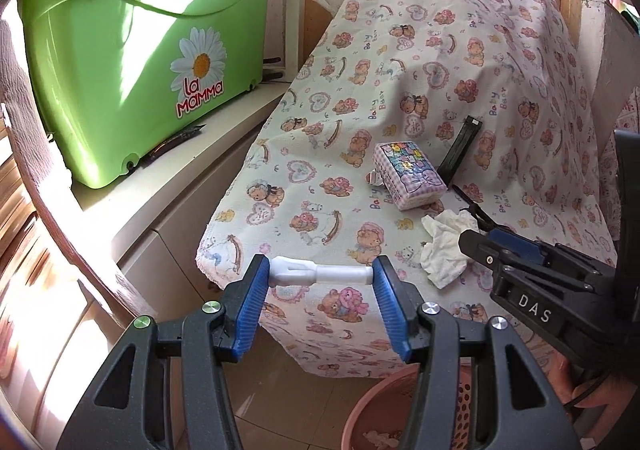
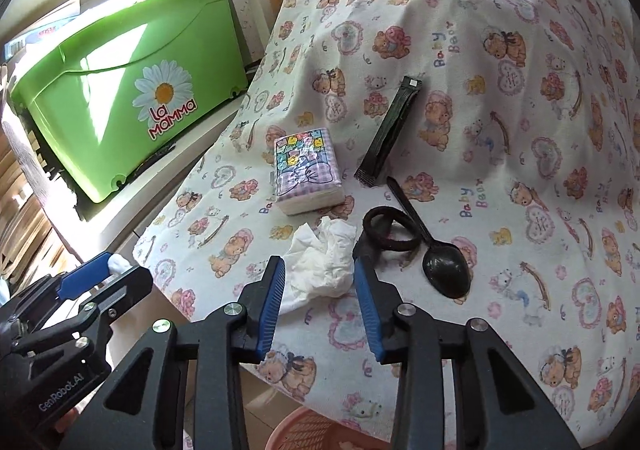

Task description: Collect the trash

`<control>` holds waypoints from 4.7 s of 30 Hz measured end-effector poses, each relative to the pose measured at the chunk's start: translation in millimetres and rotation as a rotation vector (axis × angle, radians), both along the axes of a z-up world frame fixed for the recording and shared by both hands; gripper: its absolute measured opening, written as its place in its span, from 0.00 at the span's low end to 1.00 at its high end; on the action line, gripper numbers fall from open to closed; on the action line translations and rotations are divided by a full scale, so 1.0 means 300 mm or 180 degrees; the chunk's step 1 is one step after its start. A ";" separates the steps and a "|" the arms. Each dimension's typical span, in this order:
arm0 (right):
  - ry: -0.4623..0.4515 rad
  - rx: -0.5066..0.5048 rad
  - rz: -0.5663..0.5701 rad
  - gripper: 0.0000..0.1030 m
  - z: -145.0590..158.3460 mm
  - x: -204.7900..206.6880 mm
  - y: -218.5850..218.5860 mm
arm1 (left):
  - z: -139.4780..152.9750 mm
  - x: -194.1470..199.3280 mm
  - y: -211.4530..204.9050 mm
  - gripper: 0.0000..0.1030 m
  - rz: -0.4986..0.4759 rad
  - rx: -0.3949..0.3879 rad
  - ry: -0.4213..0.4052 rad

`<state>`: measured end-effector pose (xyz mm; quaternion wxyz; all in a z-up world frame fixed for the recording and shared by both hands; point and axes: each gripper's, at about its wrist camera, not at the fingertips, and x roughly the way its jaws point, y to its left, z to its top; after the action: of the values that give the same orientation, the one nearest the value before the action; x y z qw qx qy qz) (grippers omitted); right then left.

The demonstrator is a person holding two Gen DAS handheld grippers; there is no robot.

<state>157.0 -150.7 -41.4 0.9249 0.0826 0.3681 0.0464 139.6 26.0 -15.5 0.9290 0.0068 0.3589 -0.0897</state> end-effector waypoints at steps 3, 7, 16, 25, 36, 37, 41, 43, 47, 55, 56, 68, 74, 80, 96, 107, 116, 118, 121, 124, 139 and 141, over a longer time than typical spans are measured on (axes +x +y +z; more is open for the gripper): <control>0.0123 -0.0079 0.0042 0.32 -0.031 0.025 0.016 | -0.003 0.009 0.012 0.50 0.0005 -0.0070 0.0027; 0.0161 -0.0165 0.0024 0.19 -0.052 0.027 0.019 | -0.011 0.012 -0.004 0.50 -0.0026 -0.0004 0.0001; -0.0109 0.0012 0.0018 0.14 0.010 -0.092 -0.055 | -0.012 0.012 -0.045 0.50 -0.0109 0.0027 -0.0024; -0.0206 0.0078 -0.0009 0.14 0.044 -0.209 -0.141 | 0.007 -0.014 -0.054 0.50 -0.0090 0.0058 -0.0120; -0.0359 0.0002 0.0022 0.15 0.171 -0.359 -0.180 | 0.197 -0.120 -0.109 0.50 -0.0127 -0.0192 -0.0287; -0.0369 -0.0015 0.0038 0.15 0.183 -0.377 -0.181 | 0.214 -0.142 -0.119 0.50 -0.0168 -0.0199 -0.0320; -0.0436 -0.0086 0.0051 0.15 0.212 -0.452 -0.180 | 0.220 -0.220 -0.156 0.50 -0.0241 -0.0085 -0.0303; -0.0445 -0.0091 0.0069 0.15 0.210 -0.483 -0.176 | 0.194 -0.249 -0.162 0.50 -0.0253 -0.0092 -0.0246; -0.0434 -0.0175 0.0075 0.15 0.190 -0.537 -0.157 | 0.137 -0.284 -0.167 0.50 -0.0262 -0.0059 -0.0101; -0.0372 -0.0162 0.0147 0.15 0.163 -0.609 -0.148 | 0.072 -0.322 -0.176 0.50 -0.0274 -0.0079 -0.0037; -0.0350 -0.0164 0.0147 0.15 0.152 -0.611 -0.149 | 0.056 -0.321 -0.182 0.50 -0.0284 -0.0069 -0.0002; 0.0025 -0.0166 0.0106 0.15 -0.006 -0.598 -0.176 | -0.088 -0.293 -0.248 0.50 -0.0483 -0.0082 0.0447; 0.0315 -0.0206 0.0093 0.15 -0.100 -0.548 -0.158 | -0.179 -0.265 -0.282 0.50 -0.0525 -0.0032 0.0732; 0.0632 -0.0311 0.0098 0.15 -0.207 -0.511 -0.154 | -0.298 -0.234 -0.293 0.50 -0.0510 -0.0036 0.1117; 0.1479 -0.0265 -0.0074 0.15 -0.514 -0.420 -0.205 | -0.500 -0.170 -0.308 0.50 -0.0417 0.0197 0.1661; 0.1709 -0.0288 -0.0070 0.32 -0.575 -0.424 -0.198 | -0.565 -0.176 -0.301 0.64 -0.0355 0.0221 0.1924; 0.1604 -0.0298 -0.0164 0.55 -0.536 -0.431 -0.216 | -0.479 -0.189 -0.287 0.76 -0.0320 0.0236 0.1705; 0.1556 -0.0279 -0.0201 0.55 -0.517 -0.434 -0.222 | -0.446 -0.197 -0.281 0.76 -0.0308 0.0245 0.1591; 0.1428 -0.0282 -0.0251 0.56 -0.471 -0.441 -0.227 | -0.383 -0.212 -0.265 0.76 -0.0267 0.0237 0.1383; 0.1223 -0.0283 -0.0285 0.56 -0.401 -0.456 -0.228 | -0.318 -0.228 -0.243 0.79 -0.0220 0.0243 0.1142; 0.0292 -0.0435 -0.0445 0.73 -0.118 -0.543 -0.233 | -0.138 -0.276 -0.177 0.93 0.0005 0.0207 0.0373; 0.0223 -0.0413 -0.0477 0.73 -0.103 -0.550 -0.238 | -0.124 -0.282 -0.176 0.93 0.0018 0.0209 0.0326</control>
<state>-8.1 -222.1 -72.3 0.9158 0.0514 0.3952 -0.0499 54.9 -27.0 -52.7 0.9090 0.0316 0.4087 -0.0755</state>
